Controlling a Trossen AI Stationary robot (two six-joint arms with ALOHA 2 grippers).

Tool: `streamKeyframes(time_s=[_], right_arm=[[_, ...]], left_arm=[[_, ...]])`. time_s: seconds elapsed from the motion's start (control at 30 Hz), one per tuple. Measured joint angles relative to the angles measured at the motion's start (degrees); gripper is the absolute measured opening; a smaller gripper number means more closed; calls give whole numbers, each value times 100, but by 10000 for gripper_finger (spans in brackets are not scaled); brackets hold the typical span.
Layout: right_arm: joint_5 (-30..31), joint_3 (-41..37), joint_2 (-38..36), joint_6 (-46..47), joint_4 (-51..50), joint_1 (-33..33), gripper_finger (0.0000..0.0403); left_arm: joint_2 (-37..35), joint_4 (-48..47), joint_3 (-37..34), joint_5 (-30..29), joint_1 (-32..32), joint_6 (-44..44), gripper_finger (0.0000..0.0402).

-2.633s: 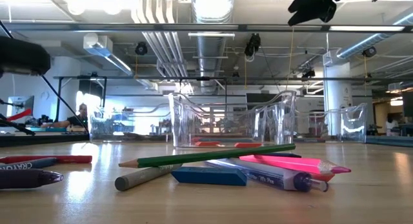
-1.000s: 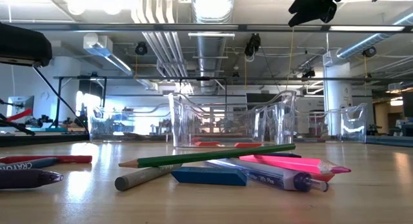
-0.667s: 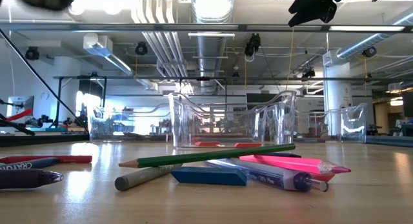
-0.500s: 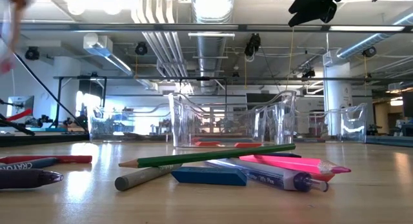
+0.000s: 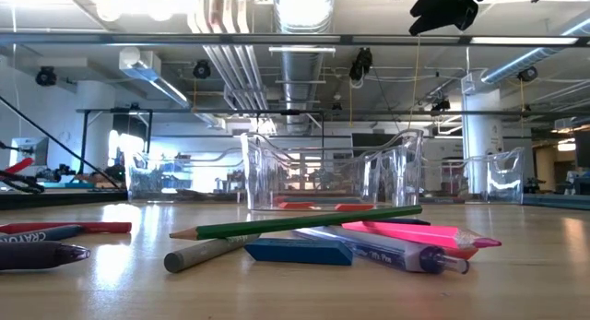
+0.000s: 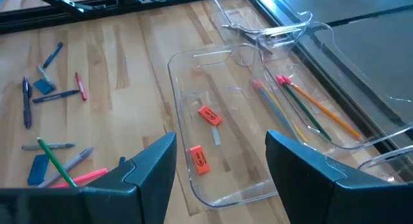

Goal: Sort crayons/erasers/pens/pencils in bins
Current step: Put the orange pencil into the top center transparent bin, then put the green pencil into the top center transparent bin

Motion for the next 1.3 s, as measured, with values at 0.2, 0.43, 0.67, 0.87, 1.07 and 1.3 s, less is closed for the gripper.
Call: streamKeyframes(time_s=[0.2, 0.43, 0.67, 0.87, 1.07, 1.3], right_arm=[[2, 0, 0, -2, -1, 0, 224], [11, -2, 0, -15, 41, 0, 224], [10, -10, 0, -13, 41, 0, 224], [3, -65, 0, -13, 34, 0, 224], [5, -130, -2, -154, 31, 0, 224], [1021, -275, -2, 286, 41, -46, 224]], left_arm=[[549, 1261, 32, 2321, 2357, 393, 1], [2017, 2014, 379, 3680, 4013, 12, 4], [3255, 2030, 935, 3694, 4515, -13, 2], [3635, 2025, 1128, 3694, 4579, -69, 1], [3464, 1998, 1128, 3708, 4577, -93, 0], [2877, 1931, 1125, 3742, 4486, -108, 0]])
